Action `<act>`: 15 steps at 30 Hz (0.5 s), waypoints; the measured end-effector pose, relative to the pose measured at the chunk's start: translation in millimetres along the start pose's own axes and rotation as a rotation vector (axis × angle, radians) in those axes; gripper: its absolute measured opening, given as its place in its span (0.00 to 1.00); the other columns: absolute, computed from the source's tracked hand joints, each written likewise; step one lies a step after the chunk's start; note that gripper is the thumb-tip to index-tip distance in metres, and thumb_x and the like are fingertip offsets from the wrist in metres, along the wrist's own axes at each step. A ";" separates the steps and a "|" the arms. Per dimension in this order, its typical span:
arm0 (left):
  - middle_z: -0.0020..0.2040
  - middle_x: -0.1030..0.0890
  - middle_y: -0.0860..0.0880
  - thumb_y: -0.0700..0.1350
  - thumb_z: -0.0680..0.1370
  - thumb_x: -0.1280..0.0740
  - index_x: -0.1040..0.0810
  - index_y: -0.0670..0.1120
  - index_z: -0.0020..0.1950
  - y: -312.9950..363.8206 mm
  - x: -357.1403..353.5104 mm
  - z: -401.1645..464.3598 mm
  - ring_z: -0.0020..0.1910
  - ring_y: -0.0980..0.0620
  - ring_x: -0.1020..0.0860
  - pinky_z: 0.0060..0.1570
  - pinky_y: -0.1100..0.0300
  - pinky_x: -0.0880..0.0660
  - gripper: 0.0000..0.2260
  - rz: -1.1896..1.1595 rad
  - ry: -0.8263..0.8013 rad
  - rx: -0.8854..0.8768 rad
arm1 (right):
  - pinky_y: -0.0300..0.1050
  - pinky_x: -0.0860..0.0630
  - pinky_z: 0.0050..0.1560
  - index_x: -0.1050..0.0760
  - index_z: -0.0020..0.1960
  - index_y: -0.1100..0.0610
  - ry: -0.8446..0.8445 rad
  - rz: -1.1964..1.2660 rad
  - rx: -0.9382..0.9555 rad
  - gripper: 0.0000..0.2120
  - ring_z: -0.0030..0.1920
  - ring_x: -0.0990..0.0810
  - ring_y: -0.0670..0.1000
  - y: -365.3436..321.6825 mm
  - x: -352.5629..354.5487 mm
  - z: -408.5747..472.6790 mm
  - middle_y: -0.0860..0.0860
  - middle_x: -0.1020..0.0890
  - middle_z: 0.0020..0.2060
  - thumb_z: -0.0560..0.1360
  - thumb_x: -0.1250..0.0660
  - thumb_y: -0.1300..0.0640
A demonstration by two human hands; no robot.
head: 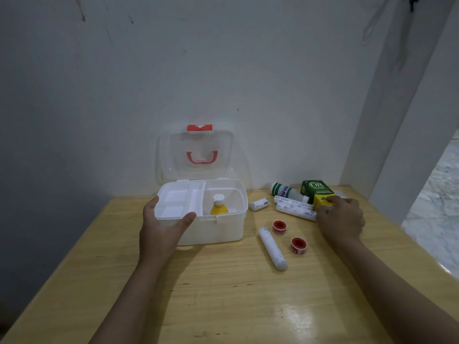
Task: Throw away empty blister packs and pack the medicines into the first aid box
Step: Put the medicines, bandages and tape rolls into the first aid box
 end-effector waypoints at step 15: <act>0.70 0.32 0.49 0.55 0.63 0.23 0.39 0.52 0.72 0.1 -0.9 -0.9 0.67 0.45 0.33 0.57 0.53 0.31 0.41 -0.011 0.000 0.023 | 0.36 0.28 0.39 0.21 0.53 0.49 -0.408 0.429 0.603 0.12 0.50 0.23 0.50 -112.8 88.8 1.2 0.50 0.25 0.55 0.70 0.27 0.56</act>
Point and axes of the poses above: each hand's wrist, its own z-axis towards the middle knuckle, its own x-axis out of the back of the hand, y = z × x, the point moved 3 cm from there along z, towards the middle knuckle
